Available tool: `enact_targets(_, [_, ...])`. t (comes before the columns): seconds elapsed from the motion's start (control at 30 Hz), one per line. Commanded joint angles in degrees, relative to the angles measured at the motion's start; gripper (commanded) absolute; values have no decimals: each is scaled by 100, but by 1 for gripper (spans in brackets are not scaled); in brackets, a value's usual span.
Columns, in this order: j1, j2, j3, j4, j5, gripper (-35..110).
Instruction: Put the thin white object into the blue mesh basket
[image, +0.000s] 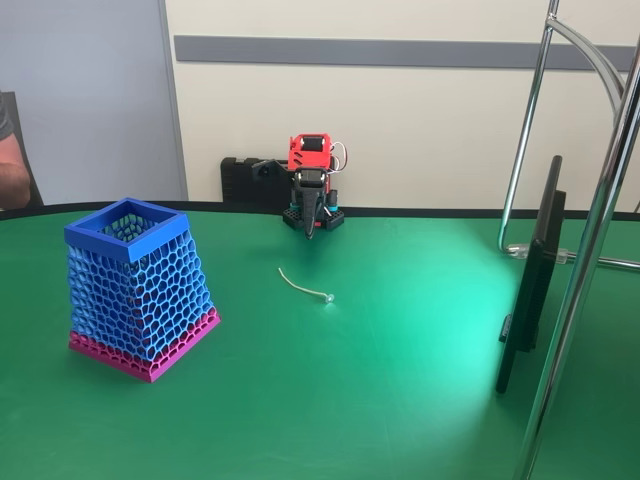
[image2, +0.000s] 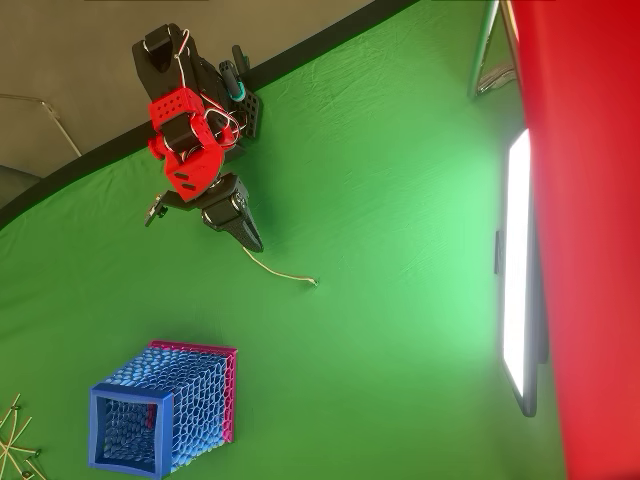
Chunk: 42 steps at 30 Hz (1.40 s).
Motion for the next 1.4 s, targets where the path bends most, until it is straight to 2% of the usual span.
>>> enact_targets(0.0, [-316,44,44,70,-343,1])
enact_targets(1.13, [-316,44,0,44,-352,0])
enact_targets(1.37, [-413,18,-439,369,-281,0])
